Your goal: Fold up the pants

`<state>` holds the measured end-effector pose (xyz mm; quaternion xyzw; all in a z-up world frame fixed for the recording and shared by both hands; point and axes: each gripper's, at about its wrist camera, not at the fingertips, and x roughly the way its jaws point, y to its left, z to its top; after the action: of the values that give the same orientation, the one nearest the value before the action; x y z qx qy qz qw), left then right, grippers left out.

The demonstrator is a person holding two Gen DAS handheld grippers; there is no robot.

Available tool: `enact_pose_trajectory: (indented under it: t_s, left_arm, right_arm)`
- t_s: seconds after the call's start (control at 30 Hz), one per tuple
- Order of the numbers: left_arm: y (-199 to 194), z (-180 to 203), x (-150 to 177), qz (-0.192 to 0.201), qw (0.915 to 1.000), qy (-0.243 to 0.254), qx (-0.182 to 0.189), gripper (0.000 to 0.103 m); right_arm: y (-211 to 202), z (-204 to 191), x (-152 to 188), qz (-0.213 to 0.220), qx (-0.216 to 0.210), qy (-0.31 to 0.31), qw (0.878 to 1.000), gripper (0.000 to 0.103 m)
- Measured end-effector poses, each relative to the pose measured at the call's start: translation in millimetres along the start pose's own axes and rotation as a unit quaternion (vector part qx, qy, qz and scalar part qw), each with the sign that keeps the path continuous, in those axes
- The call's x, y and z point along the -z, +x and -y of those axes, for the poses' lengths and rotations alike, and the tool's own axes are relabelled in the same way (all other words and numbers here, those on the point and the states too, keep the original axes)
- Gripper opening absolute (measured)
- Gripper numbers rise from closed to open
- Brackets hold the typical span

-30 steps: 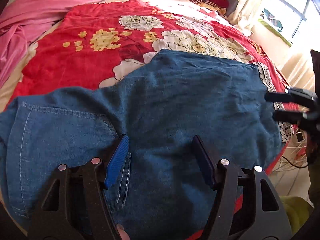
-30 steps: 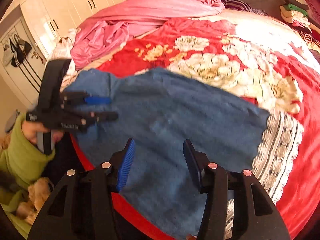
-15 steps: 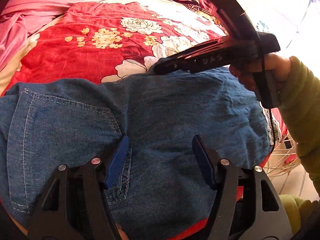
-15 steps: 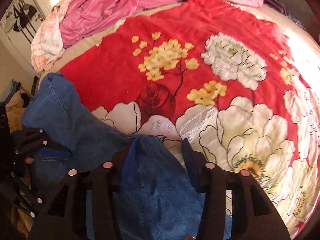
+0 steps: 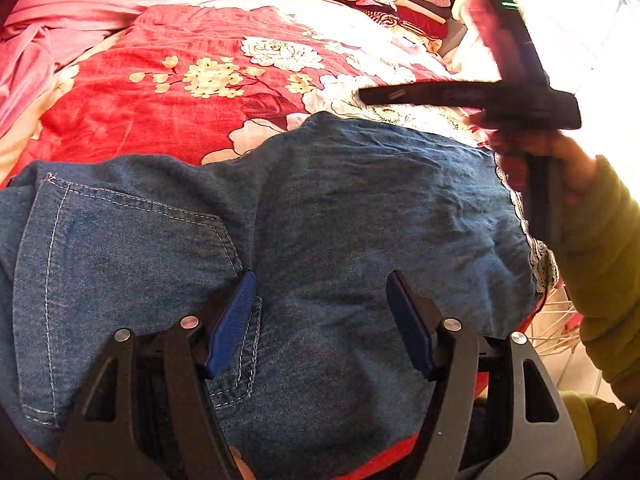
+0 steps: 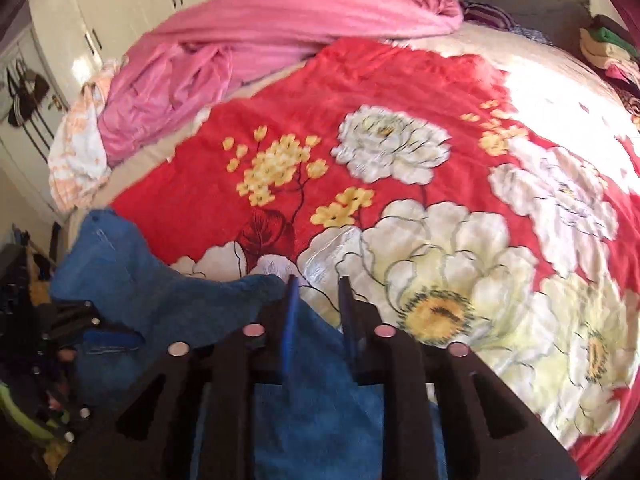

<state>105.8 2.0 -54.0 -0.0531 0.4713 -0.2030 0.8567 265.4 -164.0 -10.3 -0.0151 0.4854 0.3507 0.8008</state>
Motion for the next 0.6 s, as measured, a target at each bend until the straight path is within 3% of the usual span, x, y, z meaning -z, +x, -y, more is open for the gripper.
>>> enact_pose_trajectory:
  t_s: [0.03,0.13,0.27,0.4,0.6]
  left_arm:
    - [-0.9,-0.3,0.1,0.001,1.0000,-0.001,0.002,0.060]
    - [-9.1,-0.2,-1.3,0.012,0.9998,-0.003,0.016,0.060]
    - [-29.4,9.2,-13.8,0.042,0.9985,0.006,0.036,0.060]
    - [-31.7,16.1,-46.4,0.053,0.9982,0.015,0.023,0.060]
    - [23.8,3.4,-98.2,-0.007,0.9999,-0.005,0.009,0.060]
  right_arm:
    - [-23.8,6.6,5.3,0.023,0.000,0.013,1.000,0.045]
    - [-92.2,36.2,31.5,0.076,0.020,0.060,0.995,0.051]
    - [-145.0,85.7,78.0,0.086,0.065,0.128,0.986,0.056]
    - [-147.5,130.4,117.4,0.061,0.069,0.206,0.974,0.057]
    - [-117.7,156.4,135.0,0.042,0.014,0.255,0.966,0.057]
